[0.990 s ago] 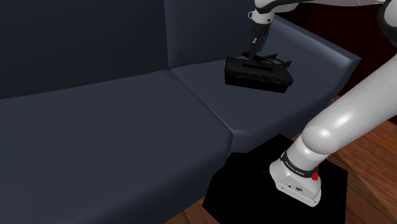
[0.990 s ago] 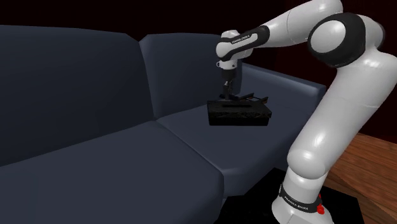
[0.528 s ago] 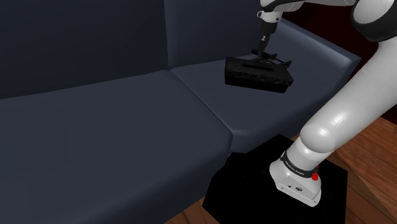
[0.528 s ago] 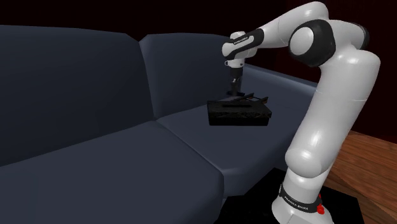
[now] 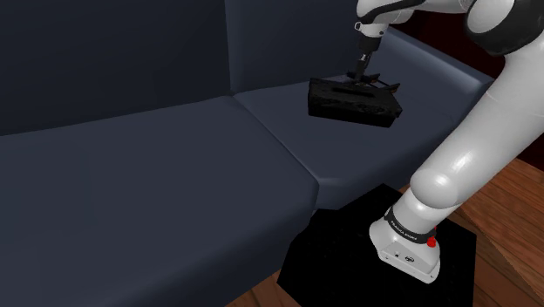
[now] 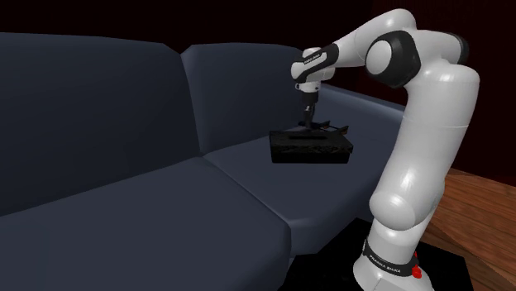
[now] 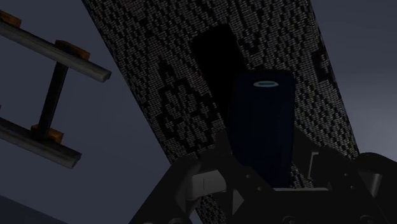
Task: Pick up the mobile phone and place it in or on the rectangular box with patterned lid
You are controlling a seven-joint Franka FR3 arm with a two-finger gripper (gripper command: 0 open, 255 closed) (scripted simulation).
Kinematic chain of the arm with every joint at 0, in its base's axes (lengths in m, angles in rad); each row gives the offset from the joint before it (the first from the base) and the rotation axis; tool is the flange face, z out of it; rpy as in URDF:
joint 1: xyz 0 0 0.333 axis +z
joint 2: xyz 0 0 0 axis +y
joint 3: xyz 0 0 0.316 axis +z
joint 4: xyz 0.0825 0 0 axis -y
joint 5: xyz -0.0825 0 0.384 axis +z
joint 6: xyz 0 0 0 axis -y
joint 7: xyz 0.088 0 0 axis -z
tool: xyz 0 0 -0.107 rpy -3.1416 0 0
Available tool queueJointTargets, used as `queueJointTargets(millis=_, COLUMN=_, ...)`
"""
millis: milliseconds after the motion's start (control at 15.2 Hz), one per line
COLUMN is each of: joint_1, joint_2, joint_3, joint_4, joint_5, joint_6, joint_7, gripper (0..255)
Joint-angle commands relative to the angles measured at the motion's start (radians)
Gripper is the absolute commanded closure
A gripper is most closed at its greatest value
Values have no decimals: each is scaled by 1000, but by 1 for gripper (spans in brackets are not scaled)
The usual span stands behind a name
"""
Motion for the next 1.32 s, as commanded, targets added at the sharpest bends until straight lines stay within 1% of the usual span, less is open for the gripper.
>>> queueJointTargets(millis=0, joint_1=-1, joint_2=5, joint_3=-1, joint_4=-22, joint_5=2, joint_6=27, joint_7=-1, gripper=255)
queueJointTargets(millis=396, joint_1=-3, joint_2=24, joint_3=-2, joint_4=-83, joint_5=7, joint_6=105, joint_7=-1, gripper=255)
queueJointTargets(millis=462, joint_1=-3, joint_2=31, joint_3=-2, joint_4=-100, joint_5=10, joint_6=129, joint_7=-2, gripper=255)
queueJointTargets(millis=990, joint_1=-3, joint_2=31, joint_3=-2, joint_4=-100, joint_5=10, joint_6=129, joint_7=-2, gripper=255)
queueJointTargets(millis=1056, joint_1=-3, joint_2=31, joint_3=-2, joint_4=-100, joint_5=10, joint_6=129, joint_7=-2, gripper=0)
queueJointTargets(millis=1254, joint_1=-3, joint_2=31, joint_3=-2, joint_4=-100, joint_5=10, joint_6=129, joint_7=-2, gripper=0)
